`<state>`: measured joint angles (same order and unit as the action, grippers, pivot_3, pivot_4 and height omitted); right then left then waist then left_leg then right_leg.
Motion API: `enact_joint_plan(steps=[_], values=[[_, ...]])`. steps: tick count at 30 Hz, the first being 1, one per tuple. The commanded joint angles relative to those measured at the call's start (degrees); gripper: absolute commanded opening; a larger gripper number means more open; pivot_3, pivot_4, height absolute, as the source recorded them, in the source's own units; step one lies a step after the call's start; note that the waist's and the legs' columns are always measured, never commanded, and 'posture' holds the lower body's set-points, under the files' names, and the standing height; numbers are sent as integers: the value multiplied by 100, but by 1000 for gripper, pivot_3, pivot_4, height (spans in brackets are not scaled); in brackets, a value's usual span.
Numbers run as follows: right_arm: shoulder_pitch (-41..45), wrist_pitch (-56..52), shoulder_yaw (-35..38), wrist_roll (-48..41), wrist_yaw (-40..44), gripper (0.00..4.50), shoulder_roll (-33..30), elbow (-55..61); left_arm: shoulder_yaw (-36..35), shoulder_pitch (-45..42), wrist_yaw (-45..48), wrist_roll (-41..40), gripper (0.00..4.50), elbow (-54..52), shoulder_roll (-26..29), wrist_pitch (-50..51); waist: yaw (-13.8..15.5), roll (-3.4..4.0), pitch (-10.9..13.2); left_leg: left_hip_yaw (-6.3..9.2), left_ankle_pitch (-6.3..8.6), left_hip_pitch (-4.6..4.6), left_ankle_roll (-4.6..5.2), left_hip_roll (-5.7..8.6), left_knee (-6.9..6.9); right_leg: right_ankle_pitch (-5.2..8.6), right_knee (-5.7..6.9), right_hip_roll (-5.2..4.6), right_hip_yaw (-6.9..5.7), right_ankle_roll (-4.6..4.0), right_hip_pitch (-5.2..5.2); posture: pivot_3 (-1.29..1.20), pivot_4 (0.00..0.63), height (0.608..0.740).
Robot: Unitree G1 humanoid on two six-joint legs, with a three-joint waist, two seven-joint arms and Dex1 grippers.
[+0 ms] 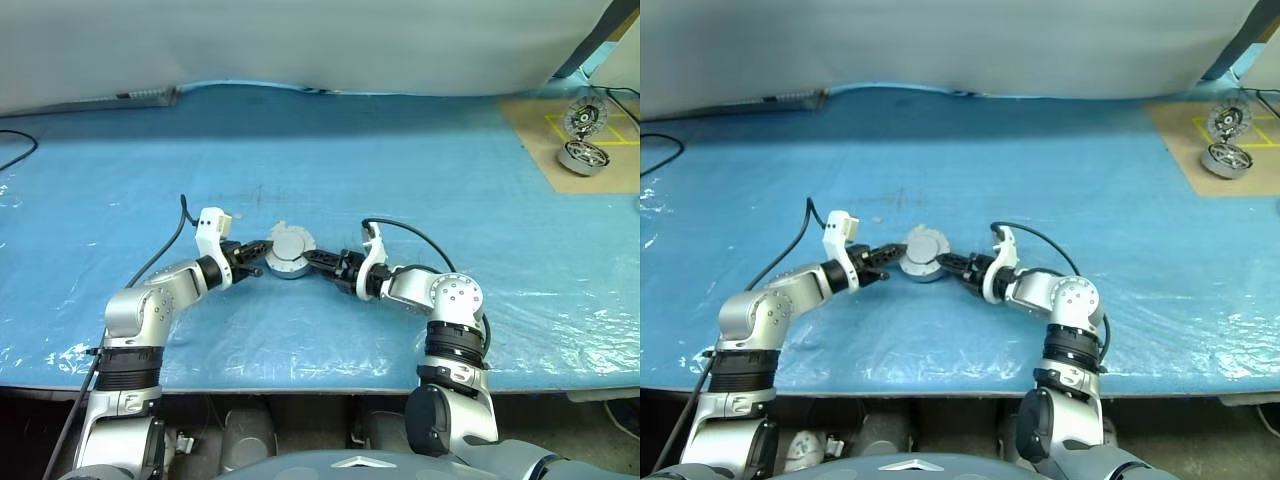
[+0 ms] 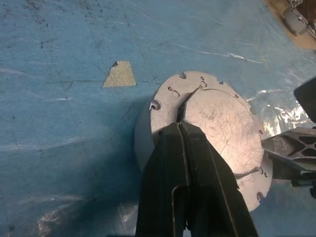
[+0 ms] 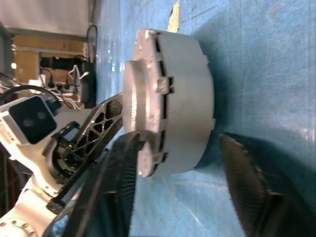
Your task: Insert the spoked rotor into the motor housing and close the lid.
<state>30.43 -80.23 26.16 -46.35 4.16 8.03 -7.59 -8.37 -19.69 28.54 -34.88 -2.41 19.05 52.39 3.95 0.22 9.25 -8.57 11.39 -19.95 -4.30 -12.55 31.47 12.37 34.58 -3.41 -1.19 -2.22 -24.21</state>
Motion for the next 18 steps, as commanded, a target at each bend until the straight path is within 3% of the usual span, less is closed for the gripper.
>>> enact_joint_plan(steps=[1, 11, 14, 18], values=[[23, 132, -143, -33, -59, 3318, 272, -4, 158, 95, 9, 63, 0, 117, 3, 112, 1, -1, -1, 0, 0, 0, 0, 4, -5, -9, -1, -1, 1, -15, 1, 0, 150, 740], [105, 285, -2, -472, -21, 3318, 427, -363, 184, 100, 19, 98, 0, 123, 15, 93, 0, 0, 0, 0, 0, 0, 0, 10, -12, -7, -1, -6, 1, -13, 1, 0, 150, 740], [149, 300, 43, -672, -25, 2673, 448, -475, 180, 106, 17, 107, 0, 126, 22, 90, 1, 0, 0, 0, 0, -1, 0, 10, -12, -9, -1, -6, 1, -16, 1, 0, 150, 740], [166, 256, 8, -923, -42, 1420, 425, -506, 169, 116, 13, 121, 0, 129, 28, 91, -2, 0, -1, 0, 0, 1, 0, 9, -13, -9, 0, -6, 1, -17, 2, 0, 150, 740]])
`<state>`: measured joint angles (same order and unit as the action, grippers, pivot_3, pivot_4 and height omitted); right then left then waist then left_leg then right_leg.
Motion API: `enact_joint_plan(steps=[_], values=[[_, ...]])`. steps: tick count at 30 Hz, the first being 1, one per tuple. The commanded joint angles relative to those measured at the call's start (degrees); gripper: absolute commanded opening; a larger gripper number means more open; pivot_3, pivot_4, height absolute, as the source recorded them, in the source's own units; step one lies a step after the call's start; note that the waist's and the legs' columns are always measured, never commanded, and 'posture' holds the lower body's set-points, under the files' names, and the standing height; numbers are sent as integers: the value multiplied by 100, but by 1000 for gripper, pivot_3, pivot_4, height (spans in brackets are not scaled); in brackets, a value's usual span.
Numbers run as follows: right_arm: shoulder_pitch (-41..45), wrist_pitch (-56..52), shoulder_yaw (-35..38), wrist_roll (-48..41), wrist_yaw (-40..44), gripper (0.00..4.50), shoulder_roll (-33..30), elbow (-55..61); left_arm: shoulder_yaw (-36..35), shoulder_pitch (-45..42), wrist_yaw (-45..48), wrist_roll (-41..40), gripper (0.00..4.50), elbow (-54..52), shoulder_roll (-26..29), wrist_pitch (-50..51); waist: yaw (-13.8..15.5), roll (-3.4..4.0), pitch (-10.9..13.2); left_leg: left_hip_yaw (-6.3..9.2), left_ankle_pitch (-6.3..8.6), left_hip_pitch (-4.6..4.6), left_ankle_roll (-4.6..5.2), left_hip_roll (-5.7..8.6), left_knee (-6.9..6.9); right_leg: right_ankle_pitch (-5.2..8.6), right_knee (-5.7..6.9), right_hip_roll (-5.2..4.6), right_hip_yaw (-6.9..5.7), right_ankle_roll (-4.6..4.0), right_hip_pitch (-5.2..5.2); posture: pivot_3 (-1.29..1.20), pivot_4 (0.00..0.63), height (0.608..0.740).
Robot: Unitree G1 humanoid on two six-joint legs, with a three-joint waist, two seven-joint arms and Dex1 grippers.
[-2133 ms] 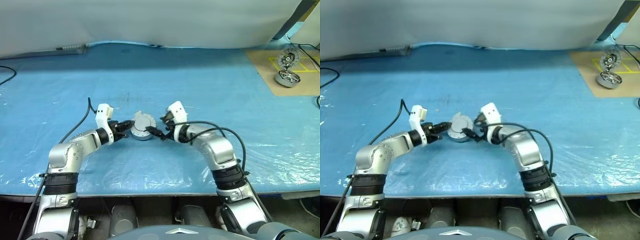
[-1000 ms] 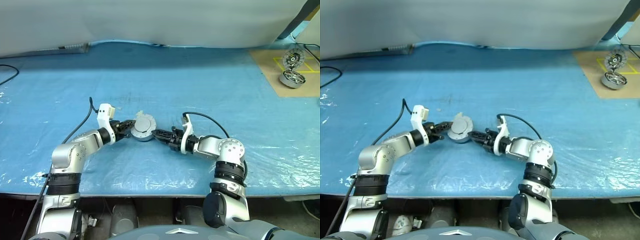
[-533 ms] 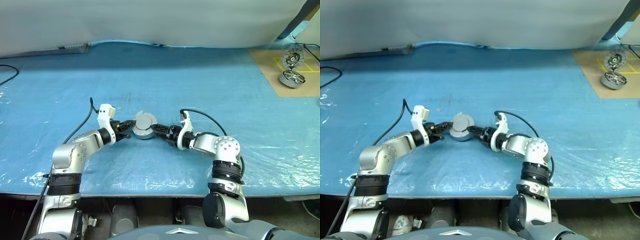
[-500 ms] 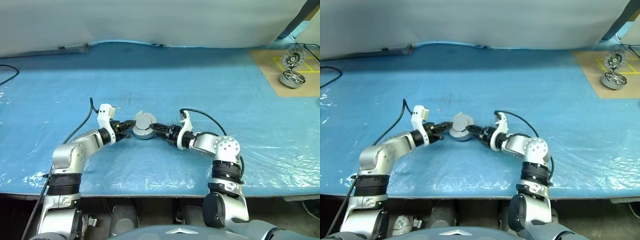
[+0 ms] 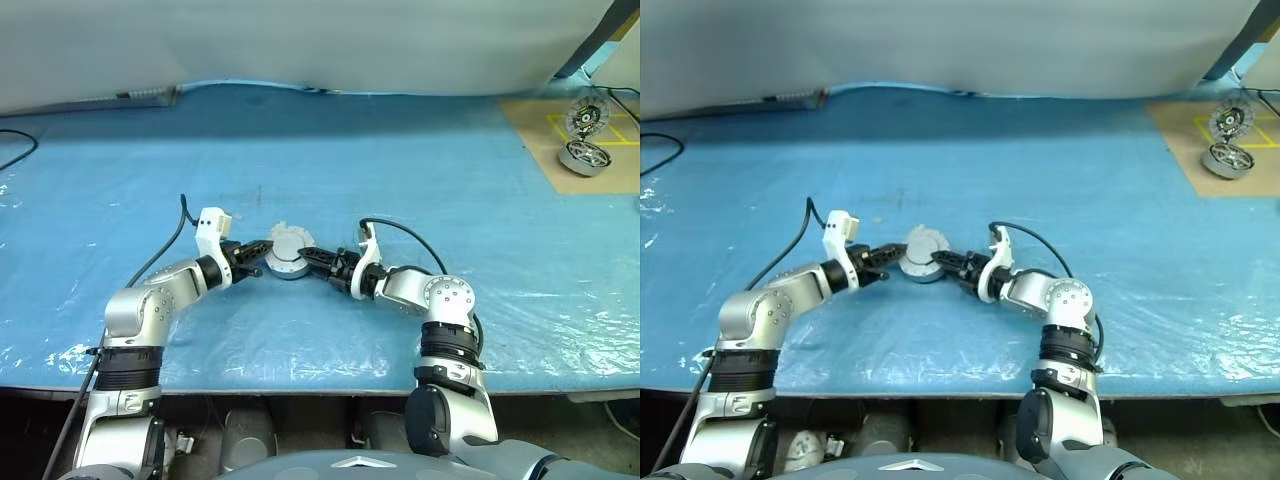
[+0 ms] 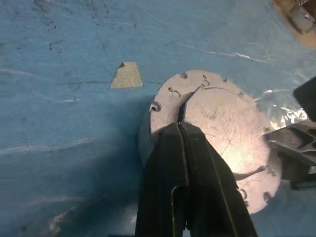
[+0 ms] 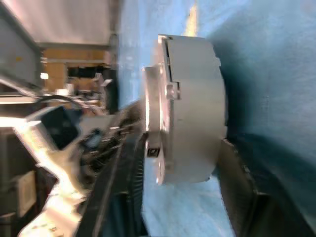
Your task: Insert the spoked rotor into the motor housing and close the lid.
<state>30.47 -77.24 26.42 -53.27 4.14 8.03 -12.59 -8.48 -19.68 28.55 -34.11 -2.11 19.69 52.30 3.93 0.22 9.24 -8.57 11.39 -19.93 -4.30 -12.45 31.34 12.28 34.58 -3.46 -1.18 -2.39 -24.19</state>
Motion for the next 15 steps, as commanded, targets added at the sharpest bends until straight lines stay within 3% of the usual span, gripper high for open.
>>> enact_joint_plan(steps=[1, 9, 12, 15], values=[[160, -61, -25, -287, -54, 1126, 421, 5, 177, 115, 14, 49, 0, 101, -36, 101, 0, 0, 0, 0, 0, -2, 0, 0, 0, 0, 0, 0, 0, 1, -1, 0, 150, 740], [110, -153, -112, -391, -119, 1043, 373, 80, 60, 66, 39, -45, 0, 157, -100, 125, 1, 0, 0, 0, 0, -2, 0, 0, 0, 0, -1, 0, 0, 0, -1, 0, 150, 740], [90, -133, -100, -404, -156, 1043, 374, 114, -543, -135, -217, -382, 557, 346, -360, 116, -1, -1, 1, 0, 0, -3, 0, 1, 0, 0, -1, 0, 0, 0, -1, 0, 150, 740], [63, -85, -28, -487, -203, 1043, 373, 186, -910, -255, -329, -620, 1496, 366, -442, 181, -2, -3, 2, 1, 0, -5, 0, 0, 1, -1, -1, 0, -1, -1, -2, 0, 150, 740]])
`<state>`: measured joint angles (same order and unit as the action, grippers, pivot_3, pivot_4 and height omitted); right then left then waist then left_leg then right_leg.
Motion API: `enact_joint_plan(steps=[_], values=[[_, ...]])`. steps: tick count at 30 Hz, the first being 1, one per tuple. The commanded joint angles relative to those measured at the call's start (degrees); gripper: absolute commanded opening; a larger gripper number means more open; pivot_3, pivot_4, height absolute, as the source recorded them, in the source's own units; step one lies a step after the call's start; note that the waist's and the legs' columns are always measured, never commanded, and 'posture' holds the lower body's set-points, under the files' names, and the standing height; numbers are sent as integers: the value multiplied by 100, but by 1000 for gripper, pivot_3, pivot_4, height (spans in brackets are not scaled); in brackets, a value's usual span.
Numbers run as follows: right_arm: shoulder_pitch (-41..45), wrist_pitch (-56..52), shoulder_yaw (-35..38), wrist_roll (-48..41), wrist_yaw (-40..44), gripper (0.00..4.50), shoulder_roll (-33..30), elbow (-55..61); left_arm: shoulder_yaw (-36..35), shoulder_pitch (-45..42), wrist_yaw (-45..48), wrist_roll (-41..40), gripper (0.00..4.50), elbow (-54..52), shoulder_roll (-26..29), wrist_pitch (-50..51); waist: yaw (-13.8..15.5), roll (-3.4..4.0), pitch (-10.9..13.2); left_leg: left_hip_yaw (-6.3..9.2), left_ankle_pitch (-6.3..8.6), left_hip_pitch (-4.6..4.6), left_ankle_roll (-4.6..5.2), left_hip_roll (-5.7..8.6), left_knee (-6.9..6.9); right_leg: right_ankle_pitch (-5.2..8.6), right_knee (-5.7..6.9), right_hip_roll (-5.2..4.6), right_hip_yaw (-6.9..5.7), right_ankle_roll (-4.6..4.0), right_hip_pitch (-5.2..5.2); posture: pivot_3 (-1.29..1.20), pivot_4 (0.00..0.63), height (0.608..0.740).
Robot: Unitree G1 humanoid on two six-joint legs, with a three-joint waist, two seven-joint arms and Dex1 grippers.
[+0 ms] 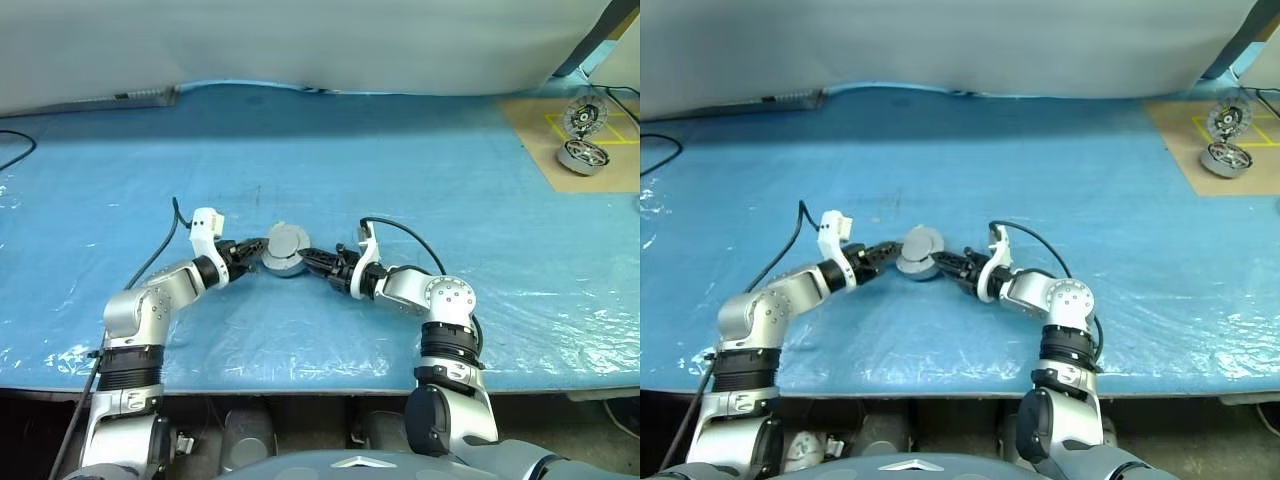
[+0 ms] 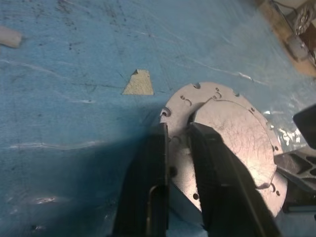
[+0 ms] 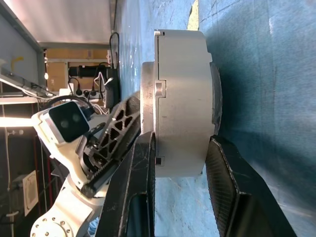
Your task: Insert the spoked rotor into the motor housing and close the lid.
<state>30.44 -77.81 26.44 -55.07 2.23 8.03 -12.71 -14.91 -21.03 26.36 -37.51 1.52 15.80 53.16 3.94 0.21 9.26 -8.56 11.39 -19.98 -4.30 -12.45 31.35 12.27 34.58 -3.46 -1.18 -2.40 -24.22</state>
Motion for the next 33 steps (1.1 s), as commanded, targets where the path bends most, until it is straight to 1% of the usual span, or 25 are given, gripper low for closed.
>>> enact_joint_plan(steps=[1, 3, 6, 8, 11, 13, 16, 24, 29, 33], values=[[63, -7, -9, -350, -22, 1043, 367, 226, -355, -132, -151, -350, 1872, -1, -75, 123, -6, -5, 3, 0, 0, -3, 0, 0, 0, 0, -1, 0, 0, 0, -5, 0, 150, 740], [101, 86, 85, -488, -56, 1043, 354, 276, -599, -144, -229, -590, 2519, 26, -124, 246, -6, -8, 5, 1, 0, -9, 0, -2, 0, -14, -1, 3, -1, 15, -19, 0, 150, 740], [267, 296, 259, -789, -142, 1043, 337, 356, -1157, -155, -406, -1345, 3627, 23, -311, 613, 0, -11, 7, 3, 0, -20, -1, -2, -3, -17, -1, 7, -2, 17, -35, 0, 150, 740], [414, 427, 328, -964, -198, 1043, 301, 348, -1511, -159, -610, -1848, 4253, 54, -452, 831, 2, -17, 11, 5, 0, -34, -1, -2, -3, -18, 0, 7, -6, 17, -45, 0, 150, 740], [618, 571, 318, -1130, -266, 1043, 239, 299, -1914, -120, -992, -2536, 4265, 167, -669, 1121, -8, -19, 14, 6, 0, -59, -1, -2, 1, -19, 0, 7, -8, 17, -62, 0, 150, 740], [730, 640, 303, -1211, -335, 1043, 226, 253, -2026, -55, -1230, -2829, 4265, 195, -794, 1204, -6, -20, 14, 7, 0, -83, -1, -2, 5, -20, 5, 8, -6, 16, -74, 0, 150, 740], [869, 733, 249, -1358, -444, 1043, 265, 201, -2134, -1, -1574, -3264, 4265, 251, -1014, 1222, 4, -21, 14, 8, 0, -89, -1, -4, 8, -20, 6, 9, -8, 17, -78, 0, 150, 740], [923, 715, -188, -1923, -797, 1043, 488, 409, -2093, 95, -2026, -4143, 4265, 312, -1394, 1044, 5, -22, 15, 12, -1, -101, -1, -4, 15, -21, 8, 9, -12, 19, -82, 0, 150, 740], [798, 724, -448, -2283, -984, 1043, 448, 474, -1935, 173, -2270, -4447, 4265, 311, -1568, 865, 12, -23, 16, 15, -1, -105, -1, -5, 30, -23, 13, 9, -13, 22, -81, 0, 150, 740], [744, 728, -565, -2578, -1163, 1043, 362, 462, -1807, 134, -2280, -4661, 4265, 330, -1623, 690, 14, -24, 16, 17, -1, -105, -1, -5, 47, -27, 14, 8, -12, 28, -81, 0, 150, 740]])
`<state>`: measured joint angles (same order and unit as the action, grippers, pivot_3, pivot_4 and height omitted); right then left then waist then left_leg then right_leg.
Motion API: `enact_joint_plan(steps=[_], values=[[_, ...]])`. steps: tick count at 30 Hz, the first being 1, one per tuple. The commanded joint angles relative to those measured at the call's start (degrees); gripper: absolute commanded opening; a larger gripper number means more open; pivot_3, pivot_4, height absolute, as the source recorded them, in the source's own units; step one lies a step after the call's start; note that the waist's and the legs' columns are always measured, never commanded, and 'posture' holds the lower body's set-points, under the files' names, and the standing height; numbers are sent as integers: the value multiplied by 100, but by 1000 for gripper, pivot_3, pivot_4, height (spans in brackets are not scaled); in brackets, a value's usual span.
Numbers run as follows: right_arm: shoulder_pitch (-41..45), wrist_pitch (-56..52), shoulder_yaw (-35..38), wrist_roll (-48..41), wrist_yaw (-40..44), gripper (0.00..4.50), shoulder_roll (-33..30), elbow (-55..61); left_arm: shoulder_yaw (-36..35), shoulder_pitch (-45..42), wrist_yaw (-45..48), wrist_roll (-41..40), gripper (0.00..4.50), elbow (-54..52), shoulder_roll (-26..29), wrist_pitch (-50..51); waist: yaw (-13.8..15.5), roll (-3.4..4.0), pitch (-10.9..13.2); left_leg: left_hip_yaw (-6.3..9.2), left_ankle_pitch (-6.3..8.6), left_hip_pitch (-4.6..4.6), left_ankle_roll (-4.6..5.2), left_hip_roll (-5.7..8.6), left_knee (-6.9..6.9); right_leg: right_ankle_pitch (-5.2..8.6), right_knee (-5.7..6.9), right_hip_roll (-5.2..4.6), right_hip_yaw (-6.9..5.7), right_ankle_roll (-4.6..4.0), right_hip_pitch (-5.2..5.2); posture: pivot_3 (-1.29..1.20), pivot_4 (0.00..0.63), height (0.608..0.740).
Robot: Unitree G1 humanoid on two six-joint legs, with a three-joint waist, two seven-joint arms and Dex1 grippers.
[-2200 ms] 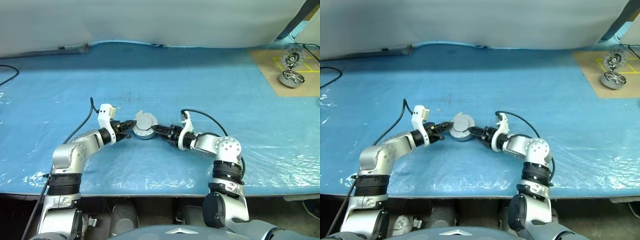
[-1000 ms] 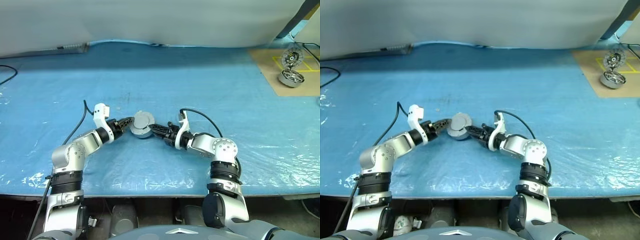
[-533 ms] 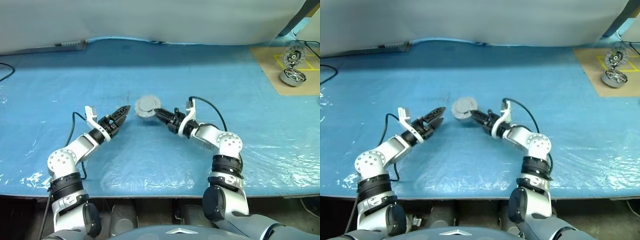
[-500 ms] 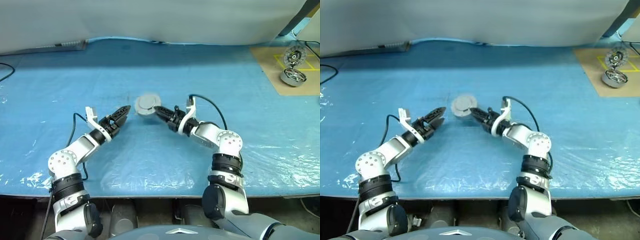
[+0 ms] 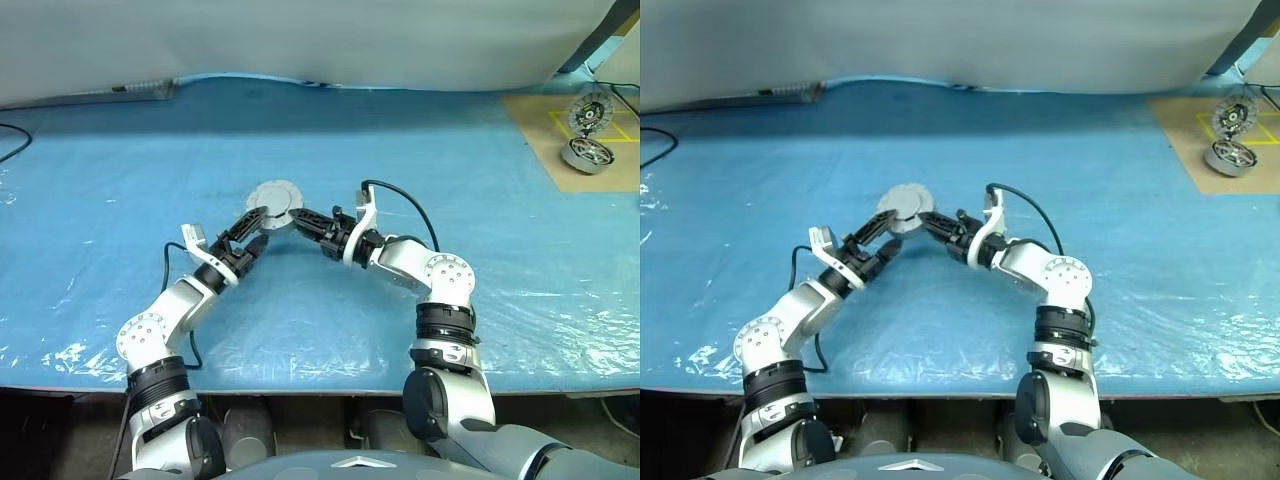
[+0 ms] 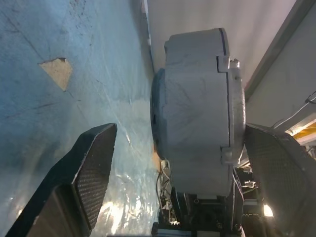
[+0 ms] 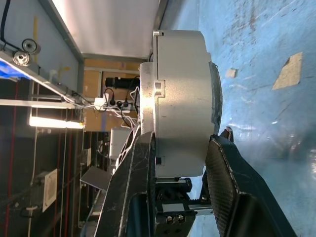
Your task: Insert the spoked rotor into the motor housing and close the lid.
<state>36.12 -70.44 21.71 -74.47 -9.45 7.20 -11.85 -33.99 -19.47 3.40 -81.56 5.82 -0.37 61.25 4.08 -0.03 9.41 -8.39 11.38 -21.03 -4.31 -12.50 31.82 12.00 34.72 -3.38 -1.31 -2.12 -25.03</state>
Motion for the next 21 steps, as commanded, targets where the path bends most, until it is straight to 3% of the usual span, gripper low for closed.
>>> enact_joint_plan(steps=[1, 7, 13, 16, 21], values=[[155, -27, -128, -713, -43, 1043, 429, 382, 122, -50, 20, -325, 4265, -66, -21, -169, -1, 0, 0, 0, 0, 0, 0, 0, 4, -1, 1, 0, 0, 1, 0, 0, 150, 740], [76, -15, -272, -1035, -263, 1043, 331, 376, 204, -192, 100, -547, 4265, 175, -35, -467, -1, 0, 0, 2, 0, 0, 0, -4, 23, -8, 5, 1, 0, 4, 0, 0, 150, 740], [3, 96, -449, -1021, -403, 1043, 212, 477, 316, -245, 252, -578, 2382, 428, 29, -642, 0, -2, -1, 3, 0, -3, 0, -4, 37, -18, 5, 0, 1, 9, 0, 0, 150, 740], [-50, 252, -630, -661, -183, 1043, 45, 691, 364, -254, 332, -594, 2392, 513, 99, -668, 0, -2, -1, 4, 0, -3, 0, -4, 37, -19, 5, 0, 1, 9, 1, 0, 150, 740], [-261, 647, -1021, 235, 342, 2770, -376, 1021, 412, -255, 386, -605, 2392, 599, 235, -681, 3, -2, -1, 5, 0, -5, 0, -4, 41, -21, 5, 0, 0, 13, 2, 0, 150, 740]])
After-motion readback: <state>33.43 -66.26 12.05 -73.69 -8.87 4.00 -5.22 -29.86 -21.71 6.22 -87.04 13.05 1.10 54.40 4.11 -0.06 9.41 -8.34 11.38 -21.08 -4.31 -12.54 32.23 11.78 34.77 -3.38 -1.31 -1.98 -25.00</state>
